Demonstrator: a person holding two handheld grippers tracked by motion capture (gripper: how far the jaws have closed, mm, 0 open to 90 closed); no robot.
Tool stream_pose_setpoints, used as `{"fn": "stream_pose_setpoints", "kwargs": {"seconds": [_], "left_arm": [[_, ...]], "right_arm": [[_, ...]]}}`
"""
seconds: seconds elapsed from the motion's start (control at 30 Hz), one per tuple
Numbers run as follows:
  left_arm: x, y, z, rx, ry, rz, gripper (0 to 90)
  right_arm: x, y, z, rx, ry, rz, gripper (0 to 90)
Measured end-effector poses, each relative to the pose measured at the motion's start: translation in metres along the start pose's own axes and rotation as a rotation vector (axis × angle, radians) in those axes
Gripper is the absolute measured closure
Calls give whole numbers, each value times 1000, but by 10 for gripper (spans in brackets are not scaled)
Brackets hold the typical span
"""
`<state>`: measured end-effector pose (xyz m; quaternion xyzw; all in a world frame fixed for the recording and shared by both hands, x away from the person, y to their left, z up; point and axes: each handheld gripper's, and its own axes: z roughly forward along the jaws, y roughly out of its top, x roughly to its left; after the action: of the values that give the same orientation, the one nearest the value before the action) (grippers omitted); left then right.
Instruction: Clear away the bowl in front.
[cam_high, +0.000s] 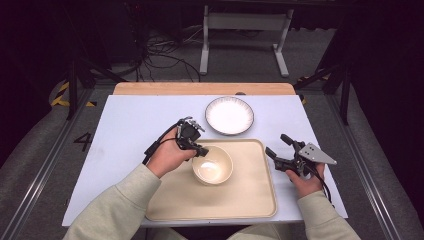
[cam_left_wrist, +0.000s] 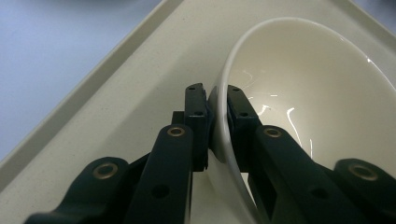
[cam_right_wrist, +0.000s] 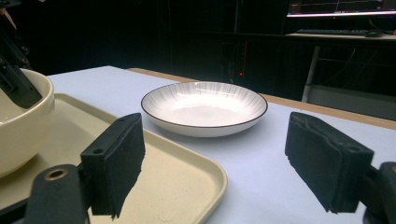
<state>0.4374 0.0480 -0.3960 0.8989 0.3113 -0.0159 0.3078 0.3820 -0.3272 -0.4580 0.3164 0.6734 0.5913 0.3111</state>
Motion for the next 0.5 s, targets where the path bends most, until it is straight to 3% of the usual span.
{"fn": "stream_pose_setpoints", "kwargs": {"seconds": [0.27,0.5], "left_arm": [[0,-1,4,13,11,14,821],[2,-5,6,-2,-8,-11,822]], "right_arm": [[0,0,0,-1,-1,1,201],[0,0,0,-1,-1,1,201]]}}
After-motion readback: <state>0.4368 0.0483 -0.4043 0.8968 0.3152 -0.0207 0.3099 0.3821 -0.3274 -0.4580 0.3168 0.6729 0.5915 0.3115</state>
